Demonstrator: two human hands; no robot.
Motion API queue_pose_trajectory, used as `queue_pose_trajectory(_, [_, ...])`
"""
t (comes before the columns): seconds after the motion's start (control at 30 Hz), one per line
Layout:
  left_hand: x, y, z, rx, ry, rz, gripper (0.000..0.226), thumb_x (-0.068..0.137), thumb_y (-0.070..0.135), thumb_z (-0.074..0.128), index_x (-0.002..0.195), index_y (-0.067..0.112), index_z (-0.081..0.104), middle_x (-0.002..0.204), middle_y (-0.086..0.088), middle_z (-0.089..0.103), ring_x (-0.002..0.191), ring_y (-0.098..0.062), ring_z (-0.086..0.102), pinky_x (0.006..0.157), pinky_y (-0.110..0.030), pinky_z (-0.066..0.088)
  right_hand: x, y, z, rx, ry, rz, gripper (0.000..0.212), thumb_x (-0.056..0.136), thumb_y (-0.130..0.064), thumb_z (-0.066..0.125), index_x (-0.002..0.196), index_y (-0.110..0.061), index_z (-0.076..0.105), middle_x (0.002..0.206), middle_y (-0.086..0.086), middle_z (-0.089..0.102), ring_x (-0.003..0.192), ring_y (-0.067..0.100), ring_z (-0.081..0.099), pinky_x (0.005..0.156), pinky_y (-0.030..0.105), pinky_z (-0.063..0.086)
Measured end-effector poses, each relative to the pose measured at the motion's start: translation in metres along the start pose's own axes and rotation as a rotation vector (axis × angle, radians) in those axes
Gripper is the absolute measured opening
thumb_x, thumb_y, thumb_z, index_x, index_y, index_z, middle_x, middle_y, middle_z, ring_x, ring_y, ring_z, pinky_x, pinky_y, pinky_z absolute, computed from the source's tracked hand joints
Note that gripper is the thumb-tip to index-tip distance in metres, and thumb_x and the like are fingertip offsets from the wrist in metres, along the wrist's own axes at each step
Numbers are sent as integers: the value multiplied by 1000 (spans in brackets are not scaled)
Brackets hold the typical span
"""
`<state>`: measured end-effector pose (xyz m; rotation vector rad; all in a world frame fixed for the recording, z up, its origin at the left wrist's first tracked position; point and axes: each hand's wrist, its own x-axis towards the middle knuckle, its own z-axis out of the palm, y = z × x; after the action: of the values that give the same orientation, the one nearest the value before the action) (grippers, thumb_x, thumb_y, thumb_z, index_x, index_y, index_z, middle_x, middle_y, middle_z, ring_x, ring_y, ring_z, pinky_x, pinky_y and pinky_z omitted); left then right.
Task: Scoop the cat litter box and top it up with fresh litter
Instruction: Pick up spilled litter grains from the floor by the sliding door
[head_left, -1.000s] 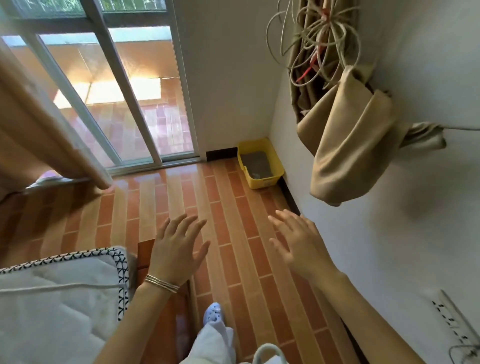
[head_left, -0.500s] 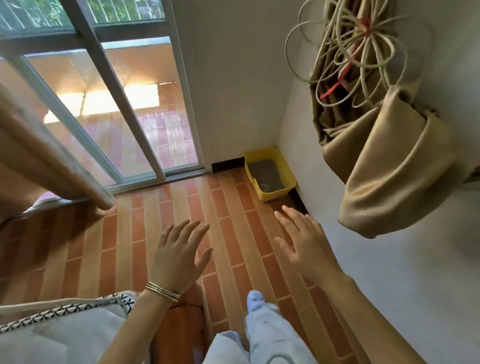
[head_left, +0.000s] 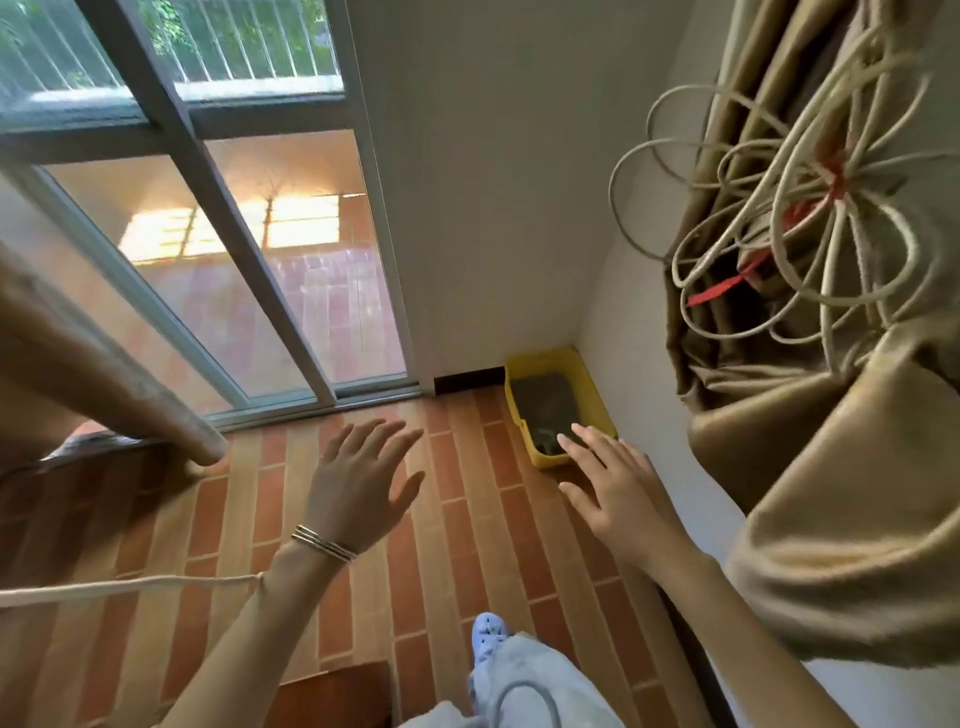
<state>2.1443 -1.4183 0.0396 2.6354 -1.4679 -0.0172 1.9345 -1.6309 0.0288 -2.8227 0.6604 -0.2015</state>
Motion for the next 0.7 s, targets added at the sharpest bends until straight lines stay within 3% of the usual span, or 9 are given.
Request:
queue_pose_trajectory(0.2, [69,-22,-17,35,79,21,50,84,46,39,120,19,60,119,-5,63,108,-28,59,92,-45,46,75,26,-15,-29,-16,-39,50,93,-36,49,140,-23,38,145,0,39,135,18,33,108,30,13])
queue_pose_trajectory(0.37, [109,-50,-18,40,62,21,52,84,47,39,122,17,59,121,-8,62,111,-31,57,93,-47,44,112,32,-12,-11,-4,-32,52,91,-41,42,139,-23,38,144,0,41,134,18,35,108,32,17])
queue_pose_trajectory(0.7, [188,-118,6,-14,-17,194,51,84,46,38,121,19,59,120,-7,63,109,-30,58,91,-47,46,169,6,38,2,13,97,50,91,-31,55,138,-21,42,141,2,44,132,19,38,107,34,23])
